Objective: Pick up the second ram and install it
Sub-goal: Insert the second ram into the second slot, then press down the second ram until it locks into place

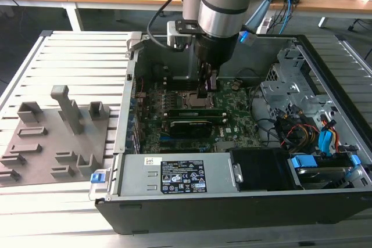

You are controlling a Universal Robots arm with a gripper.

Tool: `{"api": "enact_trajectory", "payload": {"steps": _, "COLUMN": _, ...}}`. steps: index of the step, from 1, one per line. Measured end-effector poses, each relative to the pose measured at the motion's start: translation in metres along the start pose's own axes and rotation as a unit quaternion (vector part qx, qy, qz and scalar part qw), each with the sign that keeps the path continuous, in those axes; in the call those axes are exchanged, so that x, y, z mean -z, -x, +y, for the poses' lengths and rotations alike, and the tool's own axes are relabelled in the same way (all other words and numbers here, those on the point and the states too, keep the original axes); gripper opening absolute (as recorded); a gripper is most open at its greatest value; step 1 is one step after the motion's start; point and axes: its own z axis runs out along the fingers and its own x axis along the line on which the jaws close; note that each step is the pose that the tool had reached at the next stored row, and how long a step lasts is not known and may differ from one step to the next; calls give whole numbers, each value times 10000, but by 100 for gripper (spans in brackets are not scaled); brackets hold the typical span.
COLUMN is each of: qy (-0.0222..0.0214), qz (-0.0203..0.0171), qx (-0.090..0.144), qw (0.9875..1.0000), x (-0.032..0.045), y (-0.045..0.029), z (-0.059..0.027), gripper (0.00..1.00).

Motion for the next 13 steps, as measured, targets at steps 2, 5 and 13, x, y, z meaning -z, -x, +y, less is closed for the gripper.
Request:
{"api": "enact_trajectory", "payload": {"steps": 2, "qy": 0, "qz": 0, "qx": 0, "qw": 10000, "x": 1, "y": 0, "z": 0, "gripper": 11}}
{"api": "enact_trajectory", "payload": {"steps": 5, "qy": 20, "qz": 0, "qx": -1, "qw": 10000, "x": -42, "y": -6, "z": -193, "gripper": 11}}
{"api": "enact_trajectory", "payload": {"steps": 13, "qy": 24, "qz": 0, "qx": -1, "qw": 10000, "x": -283, "y": -23, "z": -426, "gripper": 11}}
